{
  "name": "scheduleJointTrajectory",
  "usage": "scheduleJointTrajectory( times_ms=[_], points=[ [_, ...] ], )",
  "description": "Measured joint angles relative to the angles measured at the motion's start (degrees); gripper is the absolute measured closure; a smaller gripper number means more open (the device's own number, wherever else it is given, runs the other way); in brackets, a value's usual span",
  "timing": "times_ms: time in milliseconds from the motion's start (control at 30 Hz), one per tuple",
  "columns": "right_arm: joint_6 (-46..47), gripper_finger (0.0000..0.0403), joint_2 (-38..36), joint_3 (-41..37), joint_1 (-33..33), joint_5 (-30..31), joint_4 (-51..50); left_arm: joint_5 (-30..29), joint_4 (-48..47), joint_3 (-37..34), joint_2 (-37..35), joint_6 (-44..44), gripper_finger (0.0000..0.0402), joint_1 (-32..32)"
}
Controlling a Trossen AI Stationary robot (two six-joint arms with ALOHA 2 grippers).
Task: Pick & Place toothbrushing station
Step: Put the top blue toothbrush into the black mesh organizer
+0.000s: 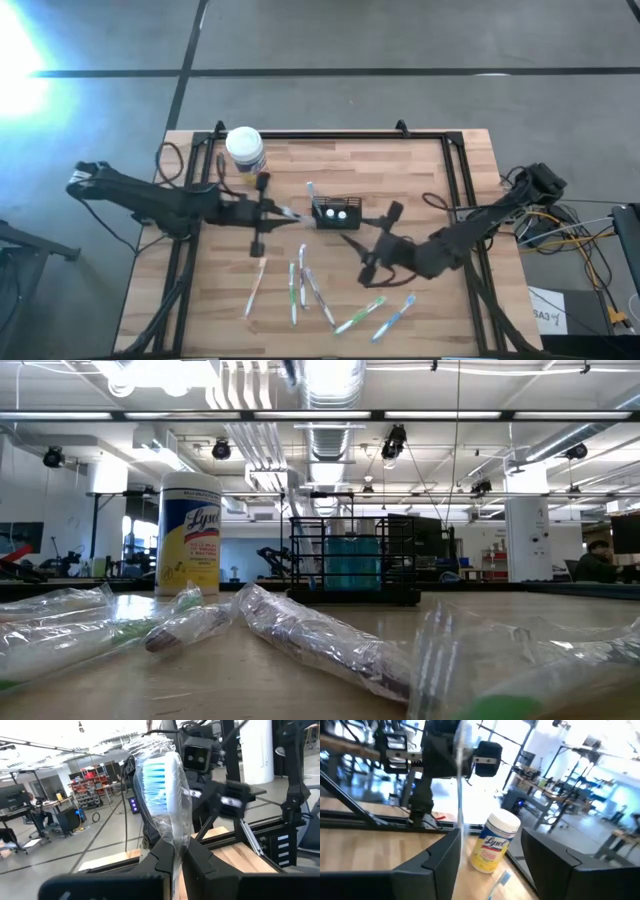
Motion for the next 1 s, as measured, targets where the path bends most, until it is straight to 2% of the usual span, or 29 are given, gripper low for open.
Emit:
scheduleJointTrajectory(
  times_ms=[100, 233, 367, 467, 567, 700, 1000],
  points=[
    [4.60, 0.0222, -4.97, -4.91, 0.25, -1.66, 0.41, -1.10, 1.20, -5.44, -5.12, -1.20, 0.0384, 0.15],
    [10.09, 0.0270, -10.18, -13.64, -0.48, -3.33, 3.18, -5.75, 8.48, -15.43, -9.07, -2.88, 0.0384, 0.26],
    [13.39, 0.0333, -13.12, -22.42, -1.92, -5.50, 6.80, -8.96, 24.91, -25.50, -7.68, -3.30, 0.0384, 1.38],
    [16.14, 0.0380, -13.37, -28.15, -2.78, -7.27, 11.71, -8.98, 33.23, -28.54, -4.64, -3.89, 0.0384, 2.90],
    [16.83, 0.0389, -12.47, -32.99, -3.07, -7.60, 18.61, -8.30, 32.49, -27.24, -1.56, -4.88, 0.0384, 5.17],
    [15.05, 0.0390, -11.37, -37.73, -3.10, -7.58, 26.29, -4.25, 28.76, -21.77, 4.60, -6.03, 0.0384, 8.39],
    [14.24, 0.0390, -11.49, -43.96, -2.68, -7.83, 36.23, -3.56, 28.83, -13.20, 17.31, -5.34, 0.0384, 13.10]
  ],
)
